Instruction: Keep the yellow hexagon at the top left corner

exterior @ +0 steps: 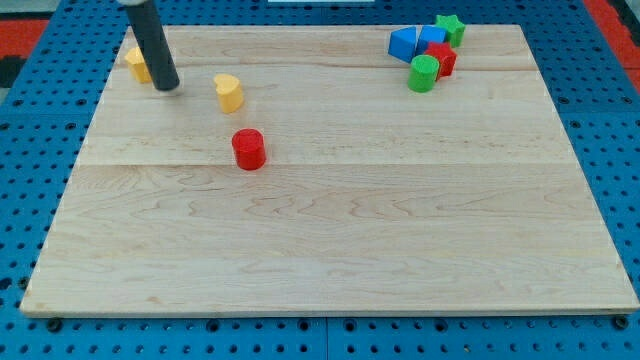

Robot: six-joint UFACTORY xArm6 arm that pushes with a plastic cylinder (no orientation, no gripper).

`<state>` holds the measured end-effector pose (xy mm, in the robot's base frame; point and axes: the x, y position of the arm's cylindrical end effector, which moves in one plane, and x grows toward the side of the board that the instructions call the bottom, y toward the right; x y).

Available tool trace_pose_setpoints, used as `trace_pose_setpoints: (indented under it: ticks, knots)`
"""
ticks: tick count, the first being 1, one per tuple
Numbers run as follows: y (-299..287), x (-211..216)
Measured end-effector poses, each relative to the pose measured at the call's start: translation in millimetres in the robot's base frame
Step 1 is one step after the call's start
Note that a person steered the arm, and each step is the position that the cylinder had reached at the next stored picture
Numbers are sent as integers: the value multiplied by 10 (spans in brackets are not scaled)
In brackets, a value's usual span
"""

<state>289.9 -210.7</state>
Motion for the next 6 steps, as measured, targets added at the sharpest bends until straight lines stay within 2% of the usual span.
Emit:
trace_pose_setpoints:
  ticks: [1, 2, 3, 4, 6]
  knots:
    - [-172, -256]
    - [98, 157]
    - [-537, 187]
    - [-706, -136]
    - [43, -185]
